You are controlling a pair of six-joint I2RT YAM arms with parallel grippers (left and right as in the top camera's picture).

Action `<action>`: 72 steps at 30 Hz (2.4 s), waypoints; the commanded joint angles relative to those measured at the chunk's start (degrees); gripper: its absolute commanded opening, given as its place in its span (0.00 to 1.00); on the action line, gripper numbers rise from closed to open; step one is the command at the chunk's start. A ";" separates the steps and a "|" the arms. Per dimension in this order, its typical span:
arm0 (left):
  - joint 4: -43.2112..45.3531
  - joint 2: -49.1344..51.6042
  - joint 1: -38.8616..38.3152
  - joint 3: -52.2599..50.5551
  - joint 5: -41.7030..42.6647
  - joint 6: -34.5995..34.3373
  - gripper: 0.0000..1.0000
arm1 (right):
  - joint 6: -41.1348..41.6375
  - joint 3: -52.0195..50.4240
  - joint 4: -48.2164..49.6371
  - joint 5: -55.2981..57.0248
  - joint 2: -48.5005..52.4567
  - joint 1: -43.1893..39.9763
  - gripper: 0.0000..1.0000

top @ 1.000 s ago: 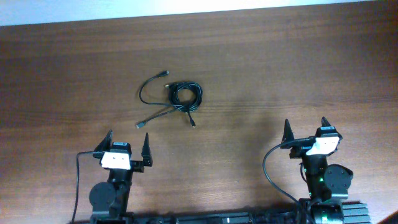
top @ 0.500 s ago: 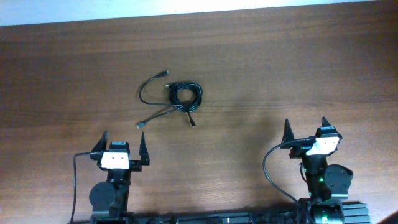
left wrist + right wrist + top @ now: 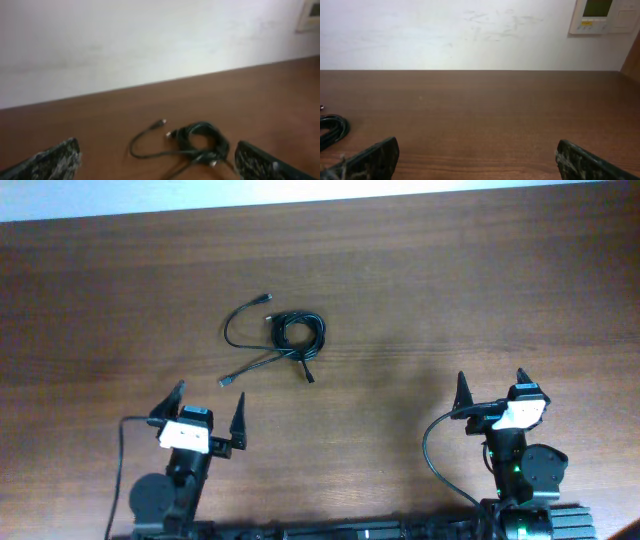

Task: Untangle cables
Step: 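Reach the left gripper to the black cable bundle and grasp it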

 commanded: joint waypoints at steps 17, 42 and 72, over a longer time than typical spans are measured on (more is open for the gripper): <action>-32.89 76.06 -10.64 64.74 5.51 -0.13 0.99 | 0.09 -0.31 -0.39 0.28 -0.37 -0.17 0.99; -25.46 109.96 -13.18 66.55 -7.19 -17.35 0.00 | 0.09 -0.31 -0.39 0.28 -0.37 -0.17 0.99; -50.42 92.78 -25.27 65.53 -33.24 -59.98 0.66 | 0.09 -0.31 -0.39 0.28 -0.37 -0.17 0.99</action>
